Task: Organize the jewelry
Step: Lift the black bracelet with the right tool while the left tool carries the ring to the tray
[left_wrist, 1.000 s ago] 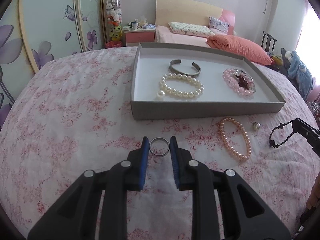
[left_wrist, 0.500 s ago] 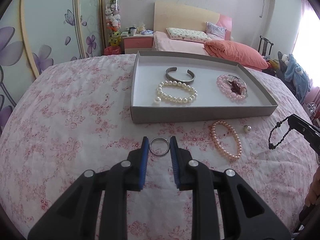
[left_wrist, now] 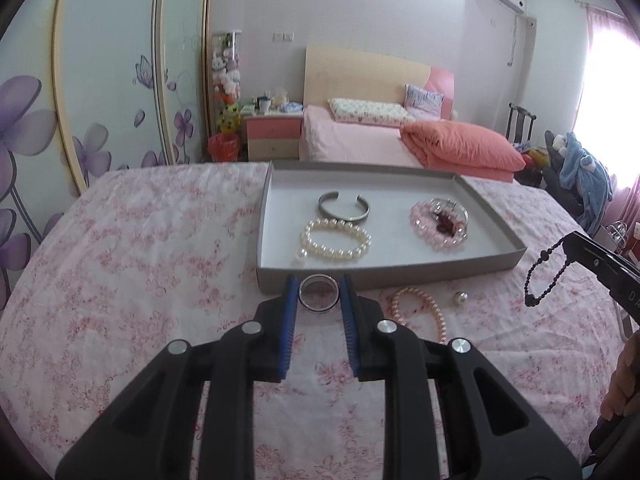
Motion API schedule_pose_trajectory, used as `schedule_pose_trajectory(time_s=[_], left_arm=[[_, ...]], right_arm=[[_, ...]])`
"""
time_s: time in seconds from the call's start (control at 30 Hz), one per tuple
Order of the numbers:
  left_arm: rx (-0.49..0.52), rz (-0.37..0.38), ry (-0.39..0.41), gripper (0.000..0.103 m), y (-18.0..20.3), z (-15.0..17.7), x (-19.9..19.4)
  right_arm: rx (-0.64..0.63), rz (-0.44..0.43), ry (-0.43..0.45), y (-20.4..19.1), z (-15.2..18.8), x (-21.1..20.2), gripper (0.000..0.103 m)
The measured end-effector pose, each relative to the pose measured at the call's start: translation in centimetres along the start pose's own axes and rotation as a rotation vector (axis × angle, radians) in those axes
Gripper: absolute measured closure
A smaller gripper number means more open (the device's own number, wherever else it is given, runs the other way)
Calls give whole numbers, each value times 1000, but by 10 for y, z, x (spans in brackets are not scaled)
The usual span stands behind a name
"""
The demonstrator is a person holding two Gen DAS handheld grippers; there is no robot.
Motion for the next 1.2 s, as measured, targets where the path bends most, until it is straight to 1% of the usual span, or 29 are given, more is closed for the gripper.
schedule_pose_trajectory(time_s=[0.27, 0.57, 0.8, 0.83, 0.87, 0.97, 1.03, 1.07, 1.1, 1.2], left_arm=[[34, 13, 105, 81, 19, -5, -23], [40, 25, 146, 81, 28, -9, -31], [32, 37, 162, 81, 33, -11, -29], [30, 37, 162, 81, 32, -12, -28], [28, 37, 161, 81, 32, -12, -26], [19, 38, 153, 81, 31, -12, -22], [20, 33, 152, 81, 28, -11, -21], [20, 30, 152, 81, 26, -11, -20], [16, 27, 149, 81, 24, -10, -19], [5, 21, 141, 81, 19, -11, -16]], right_arm=[[-46, 26, 90, -12, -14, -15, 89], [-73, 38, 146, -20, -21, -24, 89], [-84, 56, 189, -23, -28, -25, 90], [-89, 58, 193, -25, -28, -25, 92], [-95, 61, 196, -26, -29, -23, 98], [-103, 54, 157, -27, -26, -15, 99], [-106, 23, 83, -25, -17, -4, 99], [-96, 15, 23, -22, -10, 4, 98], [-88, 12, -7, -20, -6, 9, 98], [-36, -25, -162, -8, 17, 30, 96]])
Point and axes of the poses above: each gripper's, at about its wrist camera, not at the fingertips, and x roughly the way its jaws point, y to its right, z to its underside, the point moved 3 cm from there along x, roughly the way its jaws point, and after that the axes turned 13 degrees about -x, right-handed, at the moved point
